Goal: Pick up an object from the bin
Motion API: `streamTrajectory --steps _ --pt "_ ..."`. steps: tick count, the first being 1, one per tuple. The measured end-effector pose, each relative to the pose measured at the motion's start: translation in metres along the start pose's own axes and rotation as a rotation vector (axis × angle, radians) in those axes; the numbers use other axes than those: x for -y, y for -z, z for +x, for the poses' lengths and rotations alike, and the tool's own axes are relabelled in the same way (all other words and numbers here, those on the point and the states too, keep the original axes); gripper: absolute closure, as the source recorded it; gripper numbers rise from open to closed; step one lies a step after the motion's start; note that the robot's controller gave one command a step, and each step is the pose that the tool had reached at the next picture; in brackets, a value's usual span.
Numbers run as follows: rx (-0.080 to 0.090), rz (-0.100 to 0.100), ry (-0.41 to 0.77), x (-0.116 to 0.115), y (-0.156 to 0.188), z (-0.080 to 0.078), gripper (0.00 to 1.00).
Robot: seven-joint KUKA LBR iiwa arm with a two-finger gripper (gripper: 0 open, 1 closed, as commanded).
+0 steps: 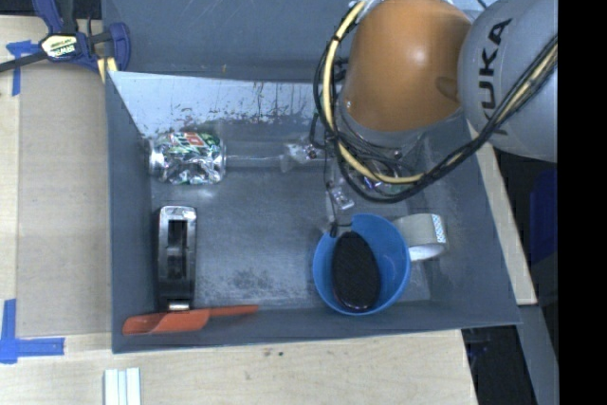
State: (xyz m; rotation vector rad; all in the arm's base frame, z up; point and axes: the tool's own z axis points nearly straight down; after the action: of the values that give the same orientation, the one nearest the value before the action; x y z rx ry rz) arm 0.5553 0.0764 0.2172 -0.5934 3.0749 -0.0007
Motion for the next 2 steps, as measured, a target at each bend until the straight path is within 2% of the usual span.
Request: streamTrajectory --steps 1,2 --pt "-0.002 0.002 0.026 -0.008 -0.011 -0.006 0.00" --pt "-0.002 -0.002 -0.080 -0.023 -0.012 -0.005 0.00"
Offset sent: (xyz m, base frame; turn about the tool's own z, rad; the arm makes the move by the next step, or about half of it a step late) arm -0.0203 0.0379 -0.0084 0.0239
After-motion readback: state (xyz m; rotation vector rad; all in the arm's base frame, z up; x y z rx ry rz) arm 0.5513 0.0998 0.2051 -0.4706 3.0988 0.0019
